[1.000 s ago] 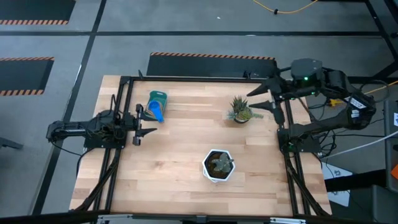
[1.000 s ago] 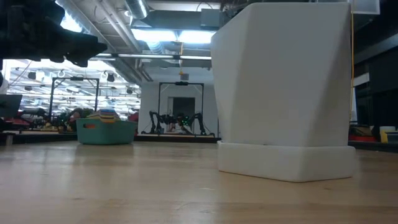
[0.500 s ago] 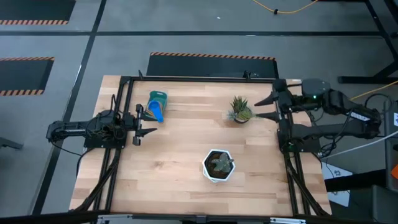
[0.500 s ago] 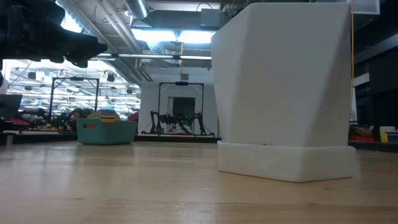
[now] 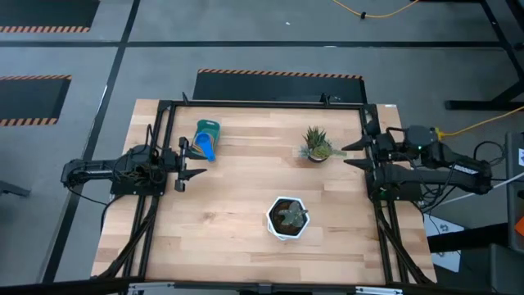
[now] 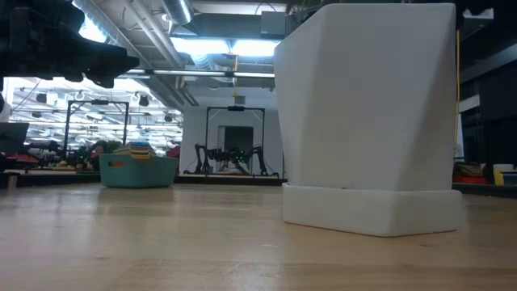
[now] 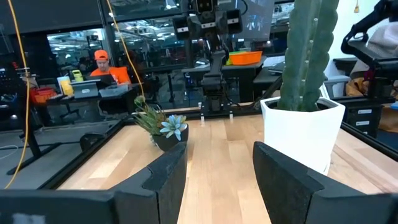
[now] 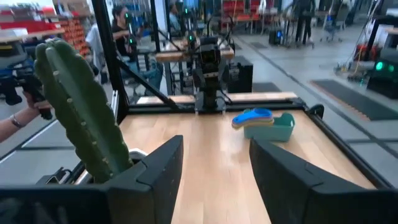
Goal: Nest measuring cups in basket
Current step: Return to Home Position
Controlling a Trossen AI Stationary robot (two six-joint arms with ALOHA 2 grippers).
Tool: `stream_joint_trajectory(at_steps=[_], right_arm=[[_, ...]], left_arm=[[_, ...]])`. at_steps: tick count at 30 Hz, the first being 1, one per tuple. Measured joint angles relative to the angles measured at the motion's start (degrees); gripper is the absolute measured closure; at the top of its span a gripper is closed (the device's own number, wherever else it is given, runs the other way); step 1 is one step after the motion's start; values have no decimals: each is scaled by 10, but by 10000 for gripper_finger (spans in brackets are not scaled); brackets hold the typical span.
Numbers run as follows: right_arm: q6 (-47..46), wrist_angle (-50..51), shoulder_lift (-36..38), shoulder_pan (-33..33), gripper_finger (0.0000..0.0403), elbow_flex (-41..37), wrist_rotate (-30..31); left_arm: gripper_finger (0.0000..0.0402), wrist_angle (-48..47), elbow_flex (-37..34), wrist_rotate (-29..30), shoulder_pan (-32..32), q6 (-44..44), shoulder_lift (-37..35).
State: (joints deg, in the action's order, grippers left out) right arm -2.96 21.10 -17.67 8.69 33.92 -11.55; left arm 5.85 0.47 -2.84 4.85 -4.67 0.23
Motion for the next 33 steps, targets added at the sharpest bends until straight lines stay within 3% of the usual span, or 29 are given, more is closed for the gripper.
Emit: stream_joint_trajectory(at_steps=[10, 20, 28, 33], right_arm=[[0, -94, 95, 0, 212, -116, 0], [0, -162, 133, 0, 212, -199, 5], [0, -207, 134, 0, 212, -263, 100], [-15, -239, 134, 0, 212, -296, 112]], left_arm=[[225, -1, 0, 0, 0, 0, 0], [225, -2, 0, 0, 0, 0, 0], [225, -2, 0, 0, 0, 0, 0], [225, -2, 0, 0, 0, 0, 0]])
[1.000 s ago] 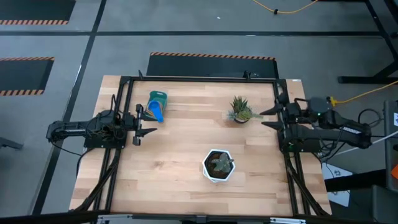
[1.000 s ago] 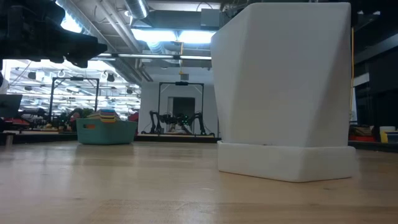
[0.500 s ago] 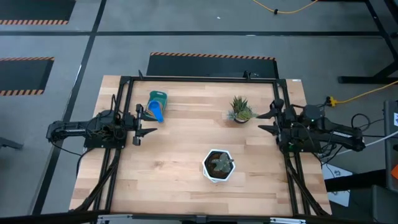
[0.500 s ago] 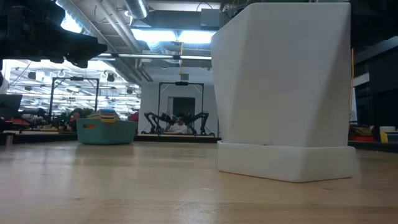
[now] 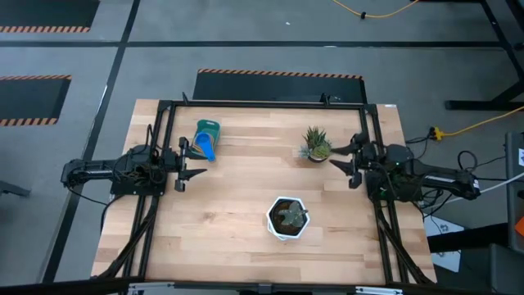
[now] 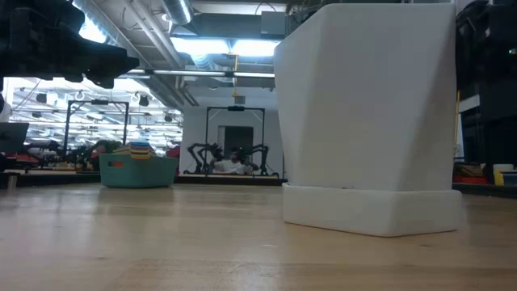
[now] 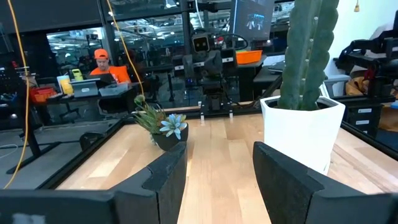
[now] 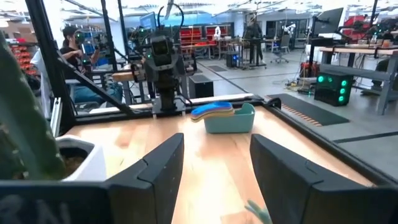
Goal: Nest measuring cups in basket
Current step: Return to Home Position
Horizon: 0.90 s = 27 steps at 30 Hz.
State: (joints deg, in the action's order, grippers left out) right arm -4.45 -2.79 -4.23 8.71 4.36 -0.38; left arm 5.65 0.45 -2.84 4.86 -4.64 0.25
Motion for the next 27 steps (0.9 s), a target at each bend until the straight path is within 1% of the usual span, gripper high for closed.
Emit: stream_joint_trajectory(at_steps=[9, 15, 22, 27], right_arm=[[-1, -7, 0, 0, 212, -39, -1], [-15, 8, 0, 0, 212, -40, -2], [-10, 13, 0, 0, 212, -40, -2], [-13, 13, 0, 0, 212, -40, -2]], left_arm=[[225, 0, 0, 0, 0, 0, 0], [225, -3, 0, 4, 0, 0, 0], [225, -43, 0, 6, 0, 0, 1], [225, -46, 0, 13, 0, 0, 5]])
